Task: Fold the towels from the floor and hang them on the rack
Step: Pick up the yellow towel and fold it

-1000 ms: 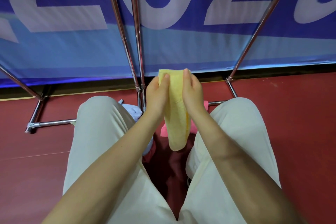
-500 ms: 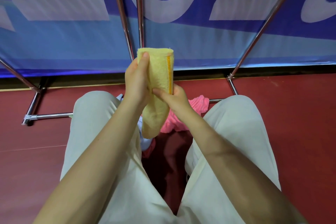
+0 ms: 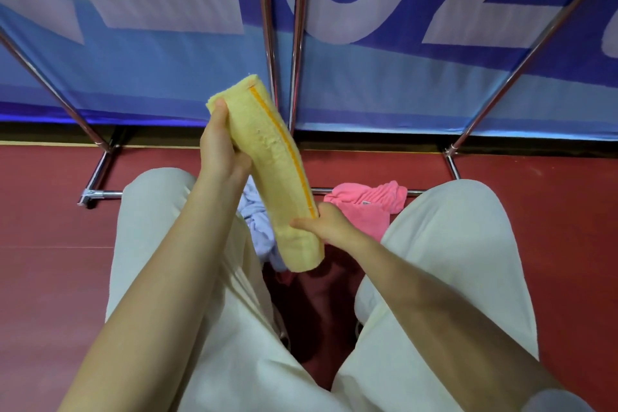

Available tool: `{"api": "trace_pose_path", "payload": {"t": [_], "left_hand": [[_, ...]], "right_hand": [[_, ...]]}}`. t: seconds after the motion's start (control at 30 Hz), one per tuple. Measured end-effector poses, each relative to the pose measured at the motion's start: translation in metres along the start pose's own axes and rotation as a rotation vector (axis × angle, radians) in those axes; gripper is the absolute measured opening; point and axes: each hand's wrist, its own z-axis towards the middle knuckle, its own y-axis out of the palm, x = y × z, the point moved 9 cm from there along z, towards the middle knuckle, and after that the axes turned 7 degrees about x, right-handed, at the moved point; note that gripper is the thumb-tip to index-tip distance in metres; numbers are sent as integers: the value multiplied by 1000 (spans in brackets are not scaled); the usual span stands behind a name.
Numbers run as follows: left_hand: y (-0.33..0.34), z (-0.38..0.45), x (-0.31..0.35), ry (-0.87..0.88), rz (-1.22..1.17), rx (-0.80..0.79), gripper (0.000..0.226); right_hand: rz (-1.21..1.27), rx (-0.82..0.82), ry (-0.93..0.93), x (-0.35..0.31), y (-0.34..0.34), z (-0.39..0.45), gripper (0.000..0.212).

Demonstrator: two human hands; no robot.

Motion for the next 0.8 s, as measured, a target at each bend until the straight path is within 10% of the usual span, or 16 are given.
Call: {"api": "trace_pose_path", "payload": {"t": [0.47,0.8], "left_hand": [[-17,-8,65,42,-25,0,29],[124,-51,188,198,34,-246,27]], "right_hand": [[54,70,-179,-55,-20,-4,40],[441,27,-321,-233,-46,-1,18]]}}
